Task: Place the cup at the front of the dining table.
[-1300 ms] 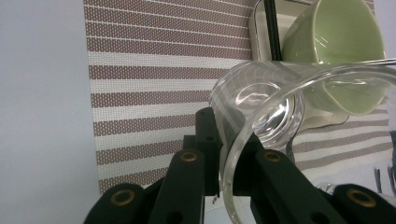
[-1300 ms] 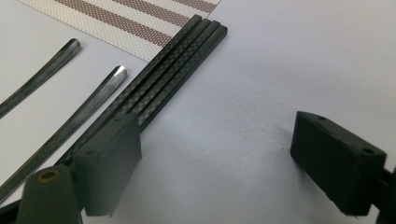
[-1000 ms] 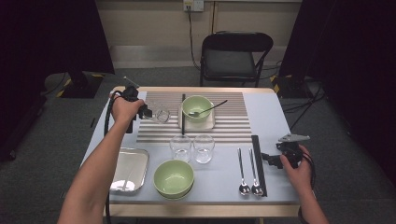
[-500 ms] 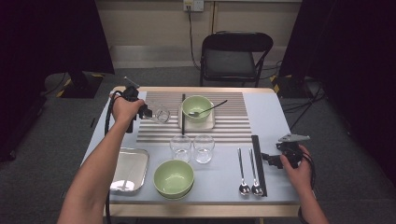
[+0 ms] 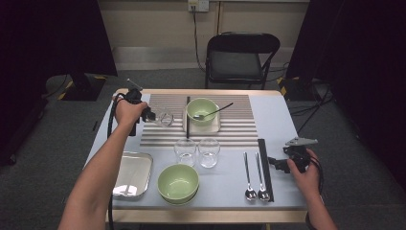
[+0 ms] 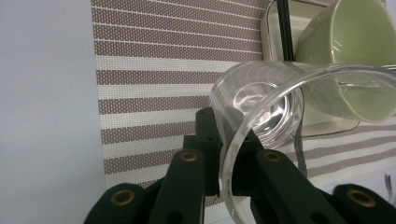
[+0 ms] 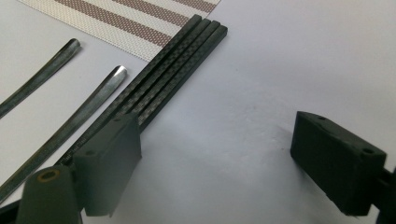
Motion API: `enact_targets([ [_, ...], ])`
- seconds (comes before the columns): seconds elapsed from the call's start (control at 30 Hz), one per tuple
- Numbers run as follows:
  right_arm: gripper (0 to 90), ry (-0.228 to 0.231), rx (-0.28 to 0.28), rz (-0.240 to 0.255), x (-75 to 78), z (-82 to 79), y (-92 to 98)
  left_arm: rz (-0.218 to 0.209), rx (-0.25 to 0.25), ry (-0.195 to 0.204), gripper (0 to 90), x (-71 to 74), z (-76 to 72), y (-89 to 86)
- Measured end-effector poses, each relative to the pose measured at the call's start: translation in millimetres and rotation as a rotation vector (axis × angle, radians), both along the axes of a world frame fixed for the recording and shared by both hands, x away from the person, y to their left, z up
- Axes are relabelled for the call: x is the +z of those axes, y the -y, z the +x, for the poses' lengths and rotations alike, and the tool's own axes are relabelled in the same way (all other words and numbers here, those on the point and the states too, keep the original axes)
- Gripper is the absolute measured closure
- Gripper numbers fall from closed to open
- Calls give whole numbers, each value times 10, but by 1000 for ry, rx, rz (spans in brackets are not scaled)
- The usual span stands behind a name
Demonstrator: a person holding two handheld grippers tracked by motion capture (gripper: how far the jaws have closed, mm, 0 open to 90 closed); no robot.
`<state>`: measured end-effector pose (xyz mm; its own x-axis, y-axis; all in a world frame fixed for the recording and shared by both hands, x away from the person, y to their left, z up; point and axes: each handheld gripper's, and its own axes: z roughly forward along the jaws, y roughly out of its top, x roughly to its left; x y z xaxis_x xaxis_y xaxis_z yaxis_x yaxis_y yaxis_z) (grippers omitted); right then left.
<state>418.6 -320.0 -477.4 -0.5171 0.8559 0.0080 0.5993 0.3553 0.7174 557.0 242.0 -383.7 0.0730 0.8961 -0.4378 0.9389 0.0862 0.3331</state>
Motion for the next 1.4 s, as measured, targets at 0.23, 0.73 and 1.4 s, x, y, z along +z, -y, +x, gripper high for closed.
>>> enact_targets([
  [0.23,153,0,0,1,0,1,0,-1,-1,0,858,0,9,-9],
  [0.73,153,0,0,0,0,0,0,13,4,-2,860,17,54,33],
  [1.4,153,-2,-2,0,1,-2,-1,24,18,-11,862,-64,93,50],
])
